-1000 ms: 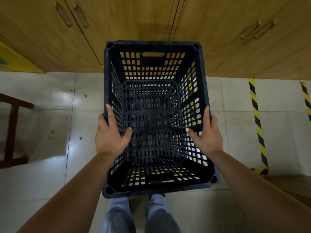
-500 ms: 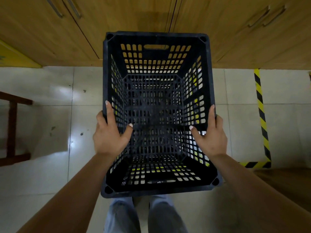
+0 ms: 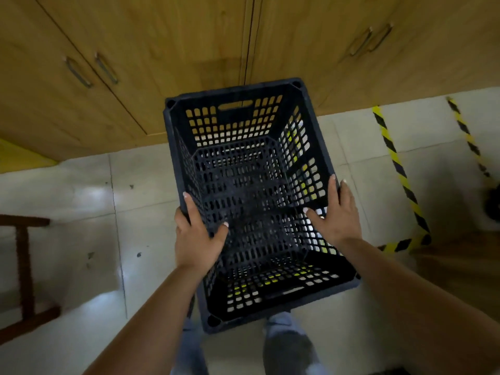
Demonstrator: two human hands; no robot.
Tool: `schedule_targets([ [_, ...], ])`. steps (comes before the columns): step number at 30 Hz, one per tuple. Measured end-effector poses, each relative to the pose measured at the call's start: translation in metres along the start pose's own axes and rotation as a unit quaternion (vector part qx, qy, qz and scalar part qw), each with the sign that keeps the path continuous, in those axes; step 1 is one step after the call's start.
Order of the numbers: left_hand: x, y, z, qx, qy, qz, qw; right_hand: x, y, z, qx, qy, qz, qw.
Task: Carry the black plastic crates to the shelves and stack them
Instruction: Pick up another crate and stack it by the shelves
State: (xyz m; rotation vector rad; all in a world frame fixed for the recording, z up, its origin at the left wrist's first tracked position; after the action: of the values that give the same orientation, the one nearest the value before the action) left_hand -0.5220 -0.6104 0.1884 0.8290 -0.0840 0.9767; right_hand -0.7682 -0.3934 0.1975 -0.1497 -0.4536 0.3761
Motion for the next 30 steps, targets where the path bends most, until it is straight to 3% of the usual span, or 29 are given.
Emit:
schedule_targets([
  [3,0.004,-0.008,0.001,0.029,-0.08,-0.029,0.996,0.033,0.0,-0.007,0.011,0.027,-0.048,0.998],
  [9,0.012,-0.027,0.02,-0.237,-0.165,-0.184,0.94,0.109,-0.022,-0.045,-0.027,0.018,-0.107,0.994],
  [15,0.014,-0.029,0.029,-0.375,-0.199,-0.259,0.867,0.184,-0.057,-0.094,-0.037,-0.013,-0.098,0.994],
  [21,0.026,-0.025,0.03,-0.427,-0.23,-0.288,0.826,0.231,-0.069,-0.12,-0.005,-0.035,-0.031,0.999],
  [30,0.025,-0.03,0.037,-0.472,-0.253,-0.341,0.772,0.266,-0.096,-0.126,-0.04,-0.045,-0.08,0.995],
])
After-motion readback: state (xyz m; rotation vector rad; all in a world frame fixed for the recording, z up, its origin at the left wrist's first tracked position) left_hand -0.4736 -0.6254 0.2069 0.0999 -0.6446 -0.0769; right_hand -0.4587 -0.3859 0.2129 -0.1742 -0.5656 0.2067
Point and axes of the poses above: each hand's wrist, its own x-axis away from the middle knuckle, its own z-axis out of the back of the hand, y = z × x, the point moved 10 cm from there along -x, towards the middle knuckle, and after that the axes turned 5 degrees about -z, right-handed, at the moved point
